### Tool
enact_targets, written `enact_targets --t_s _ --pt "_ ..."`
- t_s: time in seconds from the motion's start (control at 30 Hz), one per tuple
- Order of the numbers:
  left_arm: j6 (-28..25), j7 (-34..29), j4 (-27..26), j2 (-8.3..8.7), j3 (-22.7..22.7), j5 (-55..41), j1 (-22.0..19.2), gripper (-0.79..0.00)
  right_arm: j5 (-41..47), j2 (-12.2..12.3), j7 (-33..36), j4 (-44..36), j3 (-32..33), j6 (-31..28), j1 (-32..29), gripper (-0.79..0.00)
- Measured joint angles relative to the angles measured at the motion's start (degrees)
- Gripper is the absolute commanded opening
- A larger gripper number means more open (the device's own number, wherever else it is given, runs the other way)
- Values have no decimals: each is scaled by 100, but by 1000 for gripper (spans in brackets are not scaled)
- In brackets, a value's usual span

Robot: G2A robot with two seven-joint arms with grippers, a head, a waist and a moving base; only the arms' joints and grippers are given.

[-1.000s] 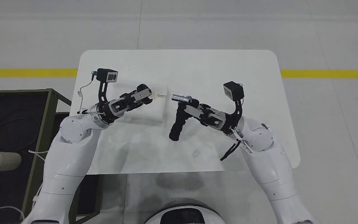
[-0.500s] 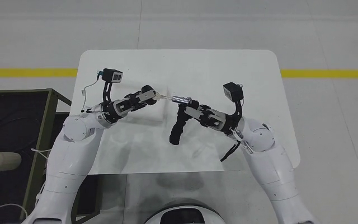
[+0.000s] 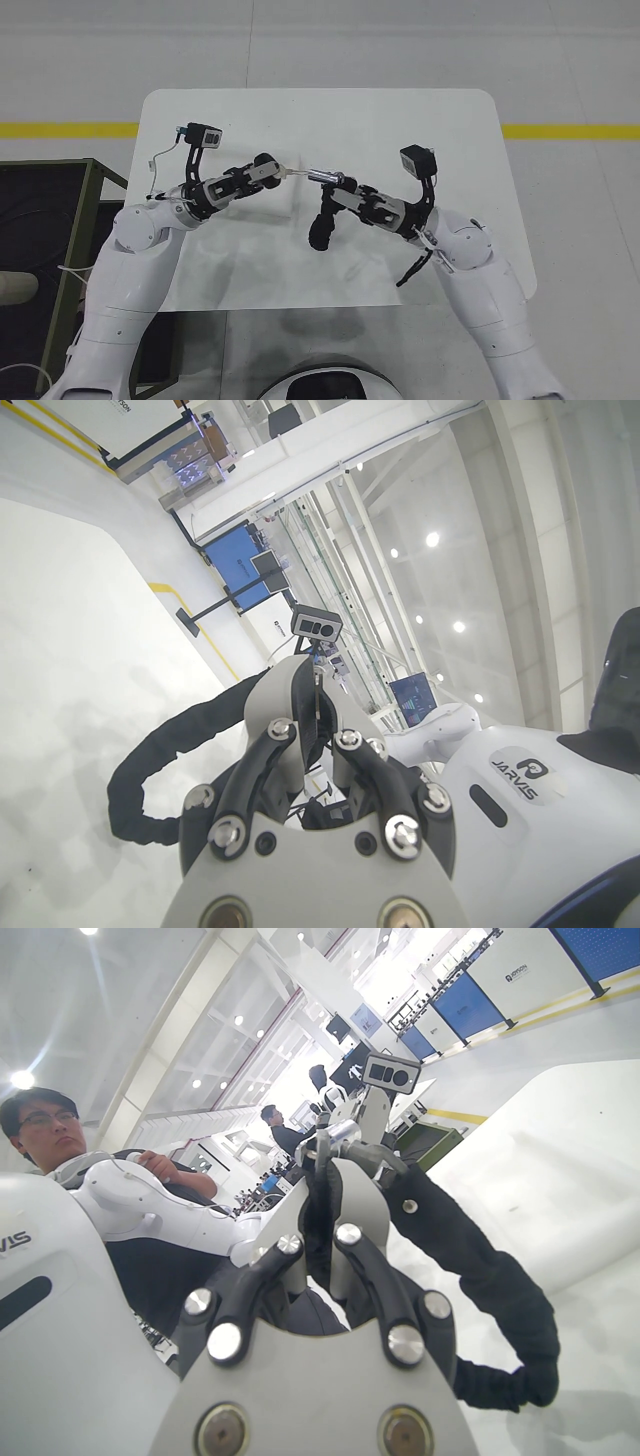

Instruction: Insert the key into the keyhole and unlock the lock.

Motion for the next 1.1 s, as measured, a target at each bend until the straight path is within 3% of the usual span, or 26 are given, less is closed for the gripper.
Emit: enact_targets --t_s 0.17,0.33,1.1 --pt "611 -549 173 0 -72 -751 -48 -785 908 93 1002 91 114 268 172 -785" --pt "460 -723 193 -1 -197 -637 -40 -785 1325 153 1627 166 179 550 269 -785" --pt "345 -867 179 -86 -232 -452 -9 -785 1064 97 1177 333 -148 519 403 -785"
